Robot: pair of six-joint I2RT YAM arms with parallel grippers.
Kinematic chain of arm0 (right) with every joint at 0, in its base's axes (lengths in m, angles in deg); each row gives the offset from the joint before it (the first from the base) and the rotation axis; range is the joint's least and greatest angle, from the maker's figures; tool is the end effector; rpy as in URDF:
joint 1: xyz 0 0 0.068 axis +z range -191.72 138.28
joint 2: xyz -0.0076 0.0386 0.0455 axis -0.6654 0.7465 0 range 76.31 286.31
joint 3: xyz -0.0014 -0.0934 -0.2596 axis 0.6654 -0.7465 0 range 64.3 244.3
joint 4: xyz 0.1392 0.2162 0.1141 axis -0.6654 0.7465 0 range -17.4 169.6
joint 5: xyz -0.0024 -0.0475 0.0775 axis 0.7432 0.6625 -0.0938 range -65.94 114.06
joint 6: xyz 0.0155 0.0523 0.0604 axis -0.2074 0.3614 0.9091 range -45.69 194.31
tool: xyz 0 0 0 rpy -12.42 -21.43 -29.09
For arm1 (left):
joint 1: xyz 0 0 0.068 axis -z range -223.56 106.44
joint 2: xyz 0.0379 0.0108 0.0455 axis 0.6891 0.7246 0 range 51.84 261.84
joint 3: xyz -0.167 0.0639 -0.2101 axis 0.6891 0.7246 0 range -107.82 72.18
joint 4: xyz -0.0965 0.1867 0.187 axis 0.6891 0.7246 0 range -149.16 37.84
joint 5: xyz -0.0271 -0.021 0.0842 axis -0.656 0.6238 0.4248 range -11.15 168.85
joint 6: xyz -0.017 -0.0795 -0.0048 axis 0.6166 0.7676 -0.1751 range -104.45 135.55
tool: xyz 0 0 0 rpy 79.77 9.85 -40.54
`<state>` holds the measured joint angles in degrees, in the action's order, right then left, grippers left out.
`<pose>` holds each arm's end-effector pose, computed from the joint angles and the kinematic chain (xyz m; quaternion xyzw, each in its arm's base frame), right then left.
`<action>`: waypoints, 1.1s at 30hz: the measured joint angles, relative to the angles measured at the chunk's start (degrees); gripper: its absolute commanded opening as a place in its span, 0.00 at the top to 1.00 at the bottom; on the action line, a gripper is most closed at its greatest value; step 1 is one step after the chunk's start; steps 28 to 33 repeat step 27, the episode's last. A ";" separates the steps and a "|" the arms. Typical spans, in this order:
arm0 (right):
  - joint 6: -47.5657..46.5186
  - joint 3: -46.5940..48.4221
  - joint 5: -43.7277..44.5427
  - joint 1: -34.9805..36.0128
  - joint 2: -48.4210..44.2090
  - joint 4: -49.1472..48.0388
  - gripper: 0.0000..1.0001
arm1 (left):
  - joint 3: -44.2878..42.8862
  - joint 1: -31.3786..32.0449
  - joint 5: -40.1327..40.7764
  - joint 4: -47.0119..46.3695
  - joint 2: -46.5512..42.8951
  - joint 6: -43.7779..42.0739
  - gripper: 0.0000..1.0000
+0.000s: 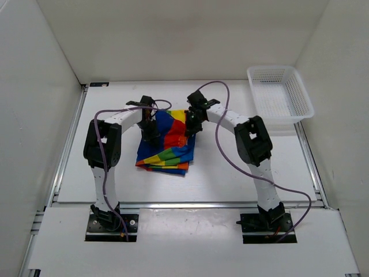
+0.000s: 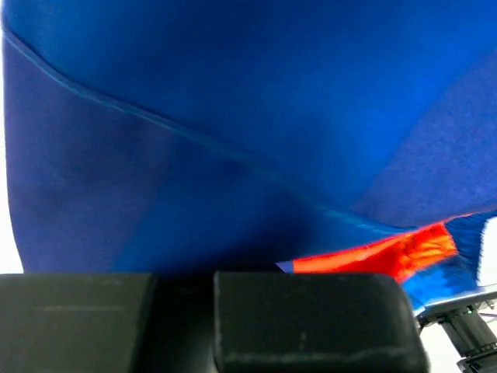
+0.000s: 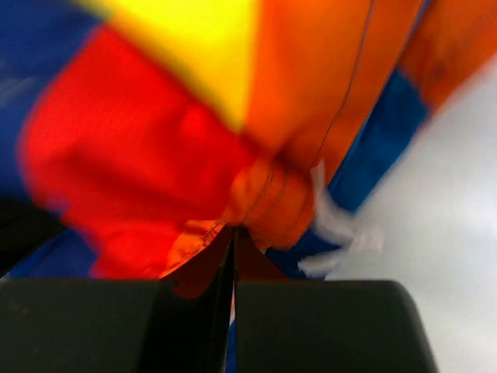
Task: Fold and stack the shorts
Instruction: Fold the shorts
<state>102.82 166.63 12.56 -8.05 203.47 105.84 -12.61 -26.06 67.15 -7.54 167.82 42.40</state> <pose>0.4282 0.3020 0.1477 -0.0705 0.9544 0.2239 0.1846 0.3902 -0.1380 0.1251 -0.0745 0.9901 -0.1178 0.0194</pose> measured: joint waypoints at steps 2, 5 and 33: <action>1.22 1.97 0.07 -0.02 4.28 -0.17 1.00 | -0.17 -0.37 0.02 -0.33 0.85 -0.33 0.90; 1.51 3.41 1.38 -0.17 4.35 -0.02 1.00 | -1.05 -0.39 0.00 -0.63 0.74 -0.79 0.90; -0.42 -28.26 38.07 -7.08 -58.07 11.02 0.00 | -4.76 -2.10 11.32 6.38 -47.93 -1.64 0.00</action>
